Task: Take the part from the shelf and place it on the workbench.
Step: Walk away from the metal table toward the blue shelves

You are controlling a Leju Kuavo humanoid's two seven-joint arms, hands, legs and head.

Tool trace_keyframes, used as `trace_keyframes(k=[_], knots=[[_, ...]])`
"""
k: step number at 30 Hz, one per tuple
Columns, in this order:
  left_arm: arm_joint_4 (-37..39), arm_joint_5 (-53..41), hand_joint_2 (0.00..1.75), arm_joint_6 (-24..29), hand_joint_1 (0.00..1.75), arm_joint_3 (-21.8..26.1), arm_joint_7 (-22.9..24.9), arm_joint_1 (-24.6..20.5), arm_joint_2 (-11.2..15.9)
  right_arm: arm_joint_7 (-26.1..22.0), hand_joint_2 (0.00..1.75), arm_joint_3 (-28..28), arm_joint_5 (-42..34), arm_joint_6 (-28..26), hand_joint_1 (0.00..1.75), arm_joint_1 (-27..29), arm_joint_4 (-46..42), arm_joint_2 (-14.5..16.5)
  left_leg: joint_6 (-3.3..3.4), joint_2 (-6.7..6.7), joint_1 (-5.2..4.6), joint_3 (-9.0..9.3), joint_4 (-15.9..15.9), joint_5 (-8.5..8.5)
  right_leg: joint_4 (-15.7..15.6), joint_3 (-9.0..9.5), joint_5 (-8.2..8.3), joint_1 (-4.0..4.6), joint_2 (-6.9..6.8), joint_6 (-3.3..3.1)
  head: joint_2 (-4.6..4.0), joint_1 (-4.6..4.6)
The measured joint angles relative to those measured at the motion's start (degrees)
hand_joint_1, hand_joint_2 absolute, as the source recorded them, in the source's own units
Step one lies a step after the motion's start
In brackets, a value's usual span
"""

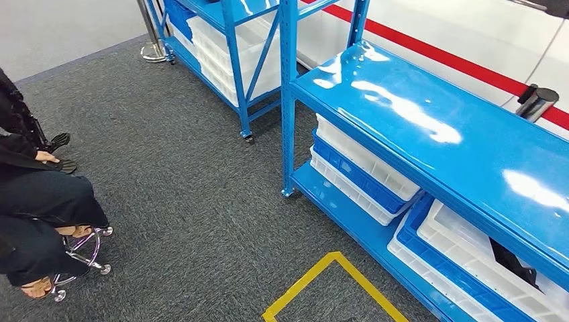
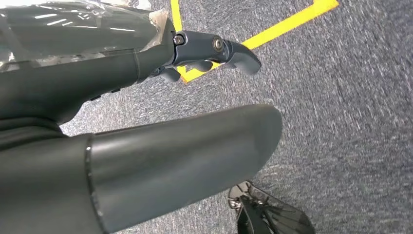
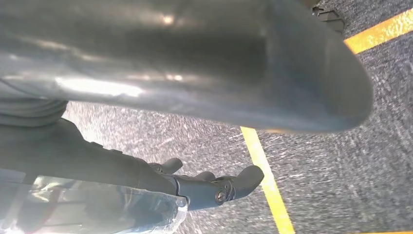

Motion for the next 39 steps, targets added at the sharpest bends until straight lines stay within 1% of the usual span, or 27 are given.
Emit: trace_keyframes(k=[1,2,4,6,7,9,11,13,14,16,17,18,19,20,21,23,25,27,29,30,31,32,33,34,36,38,39], knots=[[0.0,0.0,0.0,0.0,0.0,0.0,0.0,0.1,0.0,0.0,0.0,0.0,0.0,0.0,0.0,0.1,0.0,0.0,0.03,-0.13,0.01,-1.05,1.7,-0.03,0.0,0.02,0.0,0.1,0.82,0.0,0.0,-0.02],[0.0,0.0,0.0,0.0,0.0,0.0,0.1,0.1,0.0,0.0,0.0,0.0,0.0,0.0,0.0,0.2,0.0,0.0,0.1,-0.19,0.04,-1.11,1.2,1.15,0.1,0.08,-0.01,0.15,1.65,0.01,0.0,-0.02],[0.0,0.0,0.0,0.1,0.0,0.0,0.1,0.1,0.1,0.0,0.0,0.0,0.1,0.0,0.0,0.3,0.0,0.0,0.33,-1.17,0.21,1.53,-5.5,5.71,0.2,0.17,-0.02,0.15,3.33,0.04,0.0,-0.02],[0.0,-0.1,0.0,0.1,0.0,0.0,0.1,0.0,0.2,0.0,0.0,0.0,0.2,0.0,0.0,0.2,0.0,0.1,0.56,-3.25,0.29,4.18,-11.7,8.48,0.5,-0.08,-0.02,0.33,4.66,0.3,0.0,-0.03],[0.0,-0.2,0.0,0.1,0.0,-0.1,0.1,0.0,0.2,0.0,0.0,0.0,0.2,-0.1,0.0,0.2,0.0,0.1,0.74,-3.87,0.19,4.65,-12.9,8.77,0.6,-0.35,0.04,0.4,5.15,0.57,0.0,-0.02],[0.0,-0.3,0.0,0.1,0.0,-0.1,0.3,-0.1,0.2,-0.1,0.0,-0.1,0.2,-0.2,0.0,0.4,0.0,0.1,1.43,-3.17,-0.18,4.69,-13.3,8.91,0.4,-0.97,0.3,0.46,6.03,1.4,0.0,-0.01],[0.0,-0.3,0.0,0.2,0.0,-0.1,0.4,-0.2,0.2,-0.1,0.0,-0.2,0.2,-0.4,0.0,0.5,0.0,0.1,2.45,-1.92,-0.23,4.9,-14.0,9.44,1.7,-1.86,-0.32,0.5,4.43,1.91,0.0,0.04],[0.0,-0.4,0.0,0.3,0.0,-0.1,0.5,-0.1,0.2,-0.2,0.0,-0.4,0.2,-0.5,0.0,0.5,0.0,0.1,3.14,-0.34,-0.14,4.96,-14.5,9.81,7.3,-4.35,-3.24,0.56,1.34,1.67,0.0,0.25],[0.0,-0.4,0.0,0.3,0.0,-0.1,0.6,-0.1,0.2,-0.2,0.0,-0.5,0.3,-0.5,0.0,0.4,0.0,0.1,3.26,0.48,-0.17,4.87,-14.5,9.83,11.1,-6.2,-5.17,0.56,0.48,1.54,0.0,0.35],[0.0,-0.4,0.0,0.5,0.0,-0.1,0.6,-0.1,0.2,-0.2,0.0,-0.5,0.3,-0.5,0.0,0.4,0.0,0.1,3.25,2.2,-0.21,4.69,-14.5,9.82,17.0,-8.88,-7.5,0.31,0.05,1.91,0.0,0.41],[0.0,-0.4,0.0,0.6,0.0,-0.1,0.7,-0.1,0.1,-0.2,0.0,-0.5,0.4,-0.5,0.0,0.5,0.0,0.1,3.21,2.98,-0.19,4.66,-14.5,9.79,17.0,-8.69,-7.34,0.16,-0.14,2.42,0.0,0.42],[0.0,-0.4,0.0,0.7,0.0,-0.1,0.7,-0.1,0.1,-0.2,0.0,-0.6,0.4,-0.5,0.0,0.6,0.0,0.1,3.1,3.71,-0.13,4.71,-14.5,9.74,14.5,-7.25,-6.32,-0.02,-0.56,3.06,0.0,0.43],[0.0,-0.4,0.0,0.7,0.0,-0.1,0.7,-0.1,0.0,-0.2,0.0,-0.6,0.4,-0.5,0.0,0.6,0.0,0.0,2.91,4.38,-0.09,4.82,-14.4,9.64,10.2,-4.83,-4.85,-0.22,-1.57,3.67,0.0,0.44],[0.0,-0.4,0.0,0.7,0.0,-0.1,0.7,-0.1,0.0,-0.2,0.0,-0.6,0.4,-0.5,0.0,0.6,0.0,0.0,2.59,5.02,-0.2,4.97,-14.4,9.46,5.9,-2.5,-3.4,-0.33,-3.3,3.96,0.0,0.48],[0.0,-0.4,0.0,0.8,0.0,-0.1,0.7,-0.1,0.0,-0.2,0.0,-0.6,0.5,-0.5,0.0,0.5,0.0,0.0,2.18,5.59,-0.32,5.16,-14.3,9.21,2.6,-0.67,-2.25,-0.29,-4.76,3.93,0.0,0.49],[0.0,-0.4,0.0,0.9,0.0,-0.1,0.7,-0.2,0.0,-0.2,0.0,-0.6,0.8,-0.5,0.0,0.3,0.0,0.1,1.35,6.72,-0.56,5.67,-14.2,8.77,0.4,0.22,-1.38,-0.01,-6.03,3.1,0.01,0.33],[0.0,-0.4,0.0,0.9,0.0,-0.1,0.7,-0.3,0.0,-0.1,0.0,-0.6,1.0,-0.5,0.0,0.3,0.0,0.1,0.58,7.32,-0.26,6.18,-14.2,8.37,0.3,0.1,-1.21,-0.16,-4.54,2.17,0.01,0.12],[0.0,-0.4,0.0,0.9,0.0,-0.1,0.7,-0.3,-0.1,0.1,0.0,-0.6,1.0,-0.5,0.0,0.2,0.0,0.0,-0.1,4.72,0.14,5.54,-12.0,6.37,0.2,0.31,-0.91,-0.62,-3.07,1.26,0.0,0.05],[0.0,-0.4,0.0,0.9,0.0,-0.1,0.6,-0.2,-0.1,0.2,0.0,-0.6,0.9,-0.5,0.0,0.1,0.0,0.1,-0.33,1.13,0.28,2.67,-5.6,2.4,0.2,0.26,-0.65,-0.6,-1.6,0.59,0.0,-0.04],[0.0,-0.4,0.0,0.9,0.0,-0.1,0.6,-0.1,-0.1,0.2,0.0,-0.7,0.9,-0.6,0.0,0.1,0.0,0.2,-0.31,0.34,0.29,0.78,-1.7,0.63,0.2,0.18,-0.59,-0.44,-0.8,0.42,0.0,-0.06],[0.0,-0.5,0.0,0.9,0.0,-0.1,0.6,-0.1,-0.1,0.2,0.0,-0.7,0.8,-0.6,0.0,0.1,0.0,0.2,-0.27,0.0,0.29,-0.73,1.1,-0.15,0.3,0.16,-0.57,-0.31,0.07,0.37,0.0,-0.05],[0.0,-0.5,0.0,0.9,0.0,-0.1,0.6,0.0,0.0,0.1,0.0,-0.7,0.8,-0.6,0.0,0.2,0.1,0.2,-0.18,-0.13,0.3,-1.45,2.1,0.23,0.3,0.2,-0.57,-0.24,0.92,0.38,0.0,-0.05],[0.0,-0.5,0.0,0.9,0.0,-0.1,0.6,0.0,0.0,0.1,0.0,-0.7,0.7,-0.6,0.0,0.3,0.1,0.2,-0.06,-0.23,0.31,-1.13,0.8,1.8,0.3,0.29,-0.58,-0.21,1.78,0.39,0.0,-0.05],[0.0,-0.6,0.0,0.9,0.0,-0.1,0.6,0.0,0.0,0.0,0.0,-0.8,0.7,-0.6,0.0,0.4,0.1,0.2,0.1,-0.54,0.34,0.14,-2.4,4.12,0.3,0.41,-0.58,-0.21,2.61,0.4,0.0,-0.05],[0.0,-0.6,0.0,0.9,0.0,-0.1,0.5,0.0,0.0,-0.2,0.0,-0.8,0.7,-0.6,0.0,0.3,0.1,0.3,0.43,-3.0,0.51,3.14,-9.8,7.89,0.5,0.39,-0.59,-0.07,4.11,0.55,0.0,-0.07],[0.0,-0.6,0.0,0.9,0.0,-0.1,0.4,-0.1,0.1,-0.3,0.0,-0.8,0.8,-0.6,0.0,0.2,0.1,0.4,0.7,-4.64,0.4,4.36,-13.1,8.87,0.5,-0.11,-0.48,0.08,5.29,1.1,0.0,-0.09],[0.0,-0.6,0.0,0.9,0.0,-0.1,0.4,-0.2,0.1,-0.3,0.0,-0.8,0.8,-0.6,0.0,0.3,0.1,0.4,0.89,-4.28,0.19,4.39,-13.2,8.87,0.4,-0.45,-0.35,0.09,5.83,1.52,0.0,-0.11]])
